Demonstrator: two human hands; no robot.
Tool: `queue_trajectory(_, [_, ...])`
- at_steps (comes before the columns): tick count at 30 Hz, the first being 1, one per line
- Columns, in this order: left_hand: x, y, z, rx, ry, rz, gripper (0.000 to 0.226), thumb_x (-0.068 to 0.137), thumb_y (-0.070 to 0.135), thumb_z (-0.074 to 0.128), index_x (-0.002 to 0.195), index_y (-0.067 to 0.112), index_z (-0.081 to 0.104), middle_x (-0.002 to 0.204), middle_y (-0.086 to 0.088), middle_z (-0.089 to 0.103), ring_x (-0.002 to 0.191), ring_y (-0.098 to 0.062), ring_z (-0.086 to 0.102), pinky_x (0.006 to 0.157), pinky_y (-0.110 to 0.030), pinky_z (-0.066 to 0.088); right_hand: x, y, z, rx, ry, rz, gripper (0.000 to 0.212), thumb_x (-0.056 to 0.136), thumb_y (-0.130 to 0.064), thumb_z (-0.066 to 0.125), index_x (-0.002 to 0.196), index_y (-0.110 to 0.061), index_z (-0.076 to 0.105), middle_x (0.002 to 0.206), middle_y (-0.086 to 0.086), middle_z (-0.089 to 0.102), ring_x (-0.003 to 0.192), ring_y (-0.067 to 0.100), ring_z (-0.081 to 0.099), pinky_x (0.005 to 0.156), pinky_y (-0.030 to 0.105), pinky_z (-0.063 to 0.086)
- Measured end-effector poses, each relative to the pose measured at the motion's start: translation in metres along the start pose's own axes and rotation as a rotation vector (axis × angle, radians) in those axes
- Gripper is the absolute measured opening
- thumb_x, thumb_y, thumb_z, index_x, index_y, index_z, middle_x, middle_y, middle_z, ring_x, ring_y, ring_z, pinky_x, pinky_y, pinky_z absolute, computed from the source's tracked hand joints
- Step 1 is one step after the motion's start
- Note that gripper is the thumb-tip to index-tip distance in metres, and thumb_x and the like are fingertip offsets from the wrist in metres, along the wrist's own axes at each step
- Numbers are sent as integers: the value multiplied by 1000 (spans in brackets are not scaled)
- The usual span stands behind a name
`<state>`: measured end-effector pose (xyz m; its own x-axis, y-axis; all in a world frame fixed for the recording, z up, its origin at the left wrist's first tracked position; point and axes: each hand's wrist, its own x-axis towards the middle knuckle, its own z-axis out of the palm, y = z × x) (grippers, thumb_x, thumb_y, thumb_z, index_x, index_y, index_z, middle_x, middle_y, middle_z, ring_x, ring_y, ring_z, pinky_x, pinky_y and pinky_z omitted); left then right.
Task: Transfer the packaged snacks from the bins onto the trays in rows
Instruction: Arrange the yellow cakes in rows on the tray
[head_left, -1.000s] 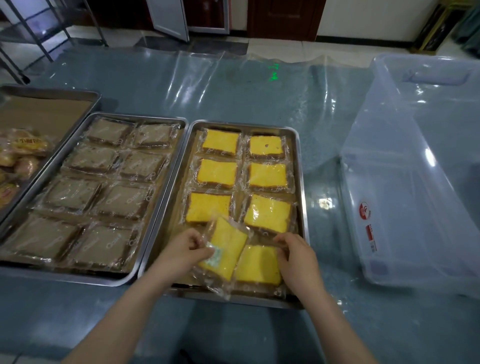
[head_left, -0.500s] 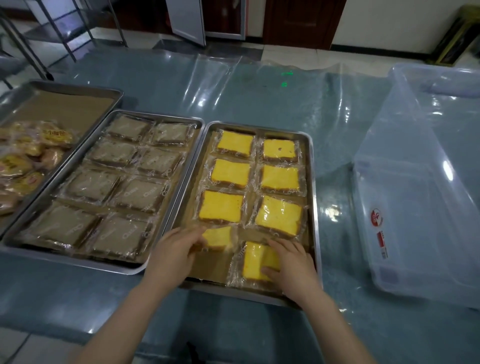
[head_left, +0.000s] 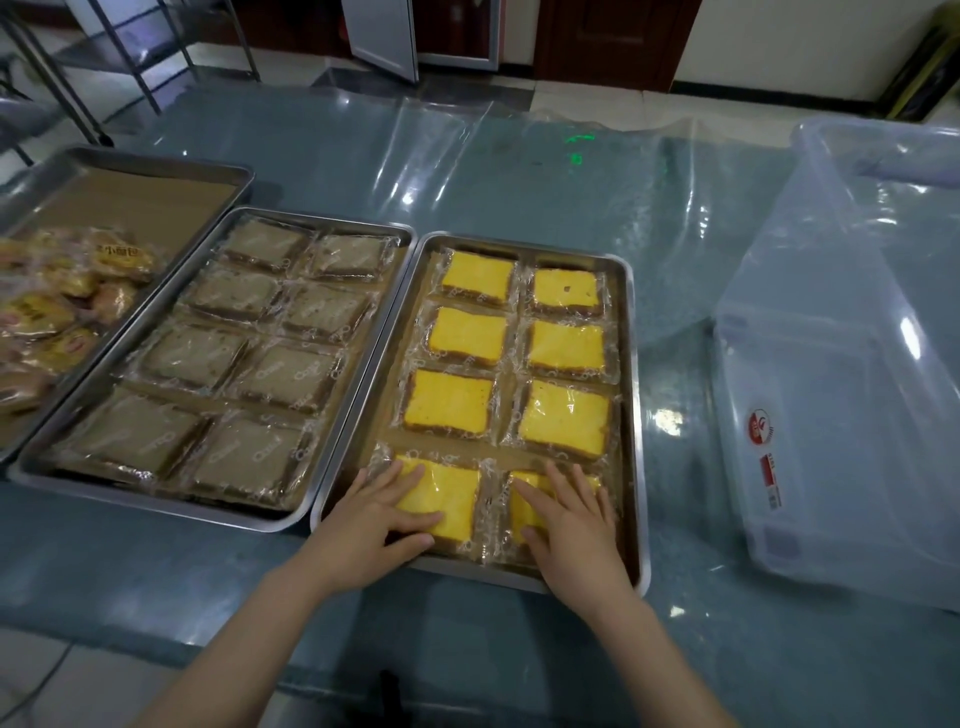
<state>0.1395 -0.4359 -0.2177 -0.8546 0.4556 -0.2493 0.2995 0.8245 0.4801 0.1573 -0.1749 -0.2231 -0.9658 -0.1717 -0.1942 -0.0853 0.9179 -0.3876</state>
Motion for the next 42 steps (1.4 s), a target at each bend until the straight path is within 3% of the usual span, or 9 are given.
queue_trajectory(7, [3, 0, -1, -102, -31, -17, 32, 90, 43, 55, 121, 50, 51, 150, 18, -1, 140, -4, -14, 113, -33, -9, -4, 2, 0, 30, 24, 24, 53, 96, -36, 48, 143, -46, 28, 158, -10, 6, 145, 16, -11, 115, 40, -11])
queue_trajectory(11, [8, 1, -8, -187, -6, -49, 31, 87, 27, 64, 112, 46, 60, 149, 18, 5, 141, -4, -9, 114, -35, -6, -3, -2, -7, 166, 184, 34, 42, 93, -24, 55, 133, -35, 50, 153, -9, 30, 145, 14, 9, 117, 39, 8])
queue_trajectory(14, [10, 5, -9, -228, 120, -65, 32, 85, 22, 67, 106, 44, 61, 147, 17, 20, 142, -7, 2, 114, -33, -5, 4, -2, -14, 227, 296, 52, 40, 92, -18, 57, 131, -28, 54, 150, -5, 37, 143, 15, 18, 115, 37, 16])
queue_trajectory(16, [15, 7, -11, -237, 228, -79, 37, 85, 18, 67, 114, 40, 58, 146, 14, 28, 142, -7, 8, 114, -32, -4, 15, 0, -19, 233, 292, 53, 45, 92, -19, 56, 136, -26, 49, 153, -2, 30, 145, 17, 13, 117, 37, 16])
queue_trajectory(19, [36, 16, -17, -170, 316, -98, 52, 86, 23, 65, 133, 36, 45, 151, 10, 20, 142, -8, 6, 113, -30, -3, 39, 3, -23, 104, 205, 31, 53, 96, -32, 48, 146, -33, 30, 160, -2, 7, 146, 20, -6, 118, 40, 4])
queue_trajectory(24, [87, 32, -20, 85, 103, -177, 73, 89, 54, 48, 145, 45, 2, 154, 7, -18, 141, -20, -18, 114, -42, -4, 71, 9, -18, -103, 22, -1, 62, 95, -58, 30, 146, -49, -3, 153, -6, -26, 136, 26, -36, 108, 51, -20])
queue_trajectory(28, [98, 27, -9, 266, -23, -165, 71, 88, 66, 33, 141, 49, -12, 148, 4, -30, 136, -31, -30, 109, -49, -16, 68, 17, -6, -173, -62, -21, 65, 88, -70, 17, 143, -52, -12, 153, -6, -27, 135, 31, -35, 105, 52, -25])
queue_trajectory(35, [90, 18, 0, 328, 3, -130, 71, 86, 69, 26, 132, 54, -25, 148, 4, -32, 133, -29, -36, 107, -49, -20, 66, 18, -5, -196, -52, -32, 70, 88, -71, 23, 144, -50, -12, 154, -7, -26, 137, 30, -33, 105, 52, -25])
queue_trajectory(42, [87, 13, 7, 359, 7, -110, 71, 73, 76, -4, 132, 49, -34, 144, 4, -42, 127, -26, -45, 107, -49, -23, 63, 17, -1, -250, -22, -40, 69, 87, -72, 13, 144, -48, -18, 154, -5, -29, 136, 31, -35, 106, 53, -25])
